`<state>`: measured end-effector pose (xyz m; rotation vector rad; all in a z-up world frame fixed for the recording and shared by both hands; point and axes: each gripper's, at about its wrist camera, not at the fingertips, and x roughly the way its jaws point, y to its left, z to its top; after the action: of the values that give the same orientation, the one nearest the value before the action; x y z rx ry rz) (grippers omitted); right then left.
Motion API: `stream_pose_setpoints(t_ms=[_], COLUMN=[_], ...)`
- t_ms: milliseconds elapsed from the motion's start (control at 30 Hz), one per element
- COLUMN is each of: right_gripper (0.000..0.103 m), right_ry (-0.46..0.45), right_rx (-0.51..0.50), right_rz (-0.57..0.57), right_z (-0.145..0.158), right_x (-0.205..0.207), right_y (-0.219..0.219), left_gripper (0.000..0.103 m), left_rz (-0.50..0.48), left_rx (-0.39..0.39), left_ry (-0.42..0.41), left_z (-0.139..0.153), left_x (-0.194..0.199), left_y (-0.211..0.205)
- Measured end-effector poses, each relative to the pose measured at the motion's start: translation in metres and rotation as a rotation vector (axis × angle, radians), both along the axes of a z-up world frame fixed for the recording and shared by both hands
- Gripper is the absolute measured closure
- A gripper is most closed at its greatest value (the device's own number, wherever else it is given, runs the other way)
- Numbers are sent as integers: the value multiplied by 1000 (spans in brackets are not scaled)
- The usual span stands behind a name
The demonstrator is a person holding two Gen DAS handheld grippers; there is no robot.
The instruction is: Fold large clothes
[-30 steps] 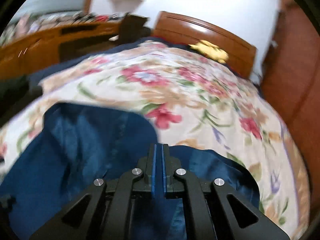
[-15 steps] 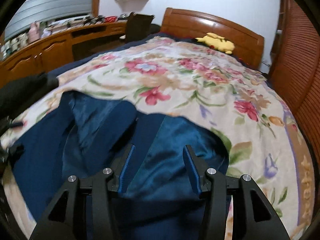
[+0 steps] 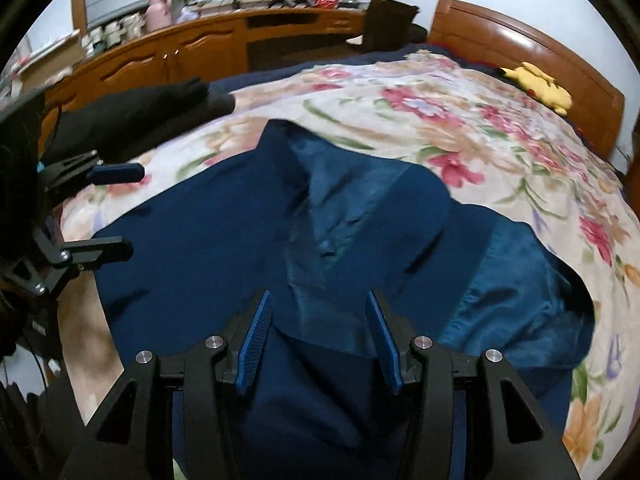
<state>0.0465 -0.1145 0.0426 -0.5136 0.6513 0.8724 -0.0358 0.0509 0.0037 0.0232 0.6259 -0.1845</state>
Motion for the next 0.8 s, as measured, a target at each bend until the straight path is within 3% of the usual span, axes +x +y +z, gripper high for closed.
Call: stream_pose_setpoints(t_ms=[233, 433, 467, 567, 700, 800], right_gripper=[52, 52, 59, 98, 98, 97], right_ry=[28, -6, -13, -40, -101, -104], right_rx=[-3, -79, -81, -131, -199, -143], right_rz=[0, -21, -23, -8, -13, -43], right_z=[0, -7, -7, -7, -5, 10], right_x=[5, 8, 10, 17, 26, 41], right_y=[-9, -2, -1, 6, 23, 31], left_gripper=[17, 17, 17, 17, 17, 17], left_rz=[-8, -2, -2, -3, 0, 0], left_rx=[5, 0, -1, -2, 0, 6], left_ry=[9, 19, 18, 19, 14, 12], left_z=[-4, -9, -9, -10, -9, -8], left_x=[-5, -4, -4, -4, -2, -1], left_y=[-2, -2, -2, -1, -2, -3])
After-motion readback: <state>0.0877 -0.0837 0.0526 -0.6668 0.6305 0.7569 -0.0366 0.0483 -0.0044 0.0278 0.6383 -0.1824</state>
